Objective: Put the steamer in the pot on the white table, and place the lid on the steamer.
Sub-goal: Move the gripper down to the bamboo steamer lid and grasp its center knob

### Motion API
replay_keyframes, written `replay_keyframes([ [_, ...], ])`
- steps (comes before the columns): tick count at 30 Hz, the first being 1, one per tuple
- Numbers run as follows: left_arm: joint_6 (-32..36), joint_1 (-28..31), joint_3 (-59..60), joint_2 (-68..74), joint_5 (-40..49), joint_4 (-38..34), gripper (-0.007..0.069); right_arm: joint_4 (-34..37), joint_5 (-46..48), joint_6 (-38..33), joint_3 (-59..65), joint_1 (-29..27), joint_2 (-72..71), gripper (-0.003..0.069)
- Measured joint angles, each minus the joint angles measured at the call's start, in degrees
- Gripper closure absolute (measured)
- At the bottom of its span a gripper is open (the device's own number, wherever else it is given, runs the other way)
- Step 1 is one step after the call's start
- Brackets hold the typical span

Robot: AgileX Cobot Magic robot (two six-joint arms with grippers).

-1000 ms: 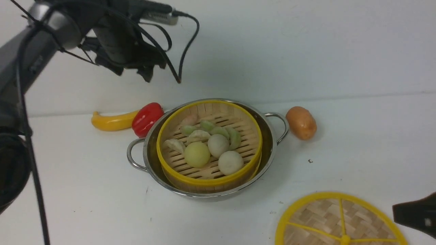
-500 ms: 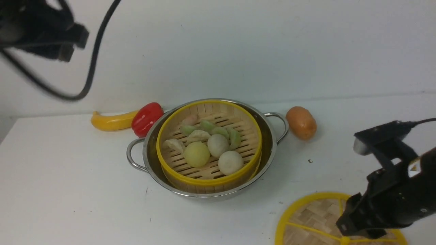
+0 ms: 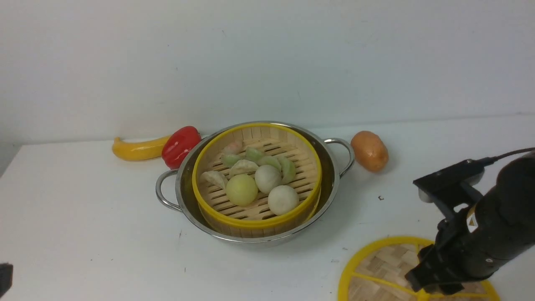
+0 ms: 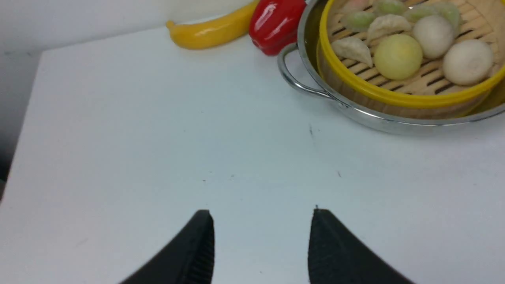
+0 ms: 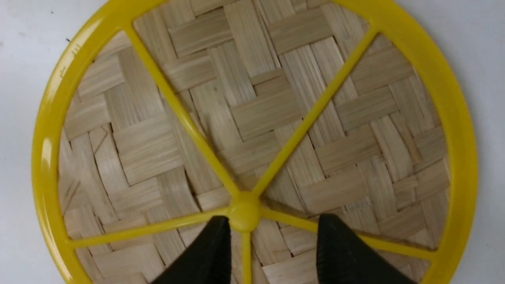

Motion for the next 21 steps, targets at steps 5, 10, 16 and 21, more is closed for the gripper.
replay_keyframes([
  [5, 0.00, 0.00, 2.48, -4.65, 2.37, -4.05, 0.0314, 4.63, -1.17, -3.17, 0.00, 0.11, 1.11, 0.0350],
  [10, -0.05, 0.00, 3.90, -4.73, 3.41, -7.04, 0.0314, 5.36, -1.48, -3.71, 0.00, 0.11, 4.57, 0.0350],
  [16, -0.05, 0.00, 4.27, -4.73, 3.64, -7.84, 0.0314, 3.99, -2.58, -1.97, -0.20, 0.11, 7.96, 0.0390],
  [21, -0.05, 0.00, 4.27, -4.73, 3.64, -7.84, 0.0314, 1.07, -0.34, 0.09, -1.50, 0.24, 8.26, 0.0517],
])
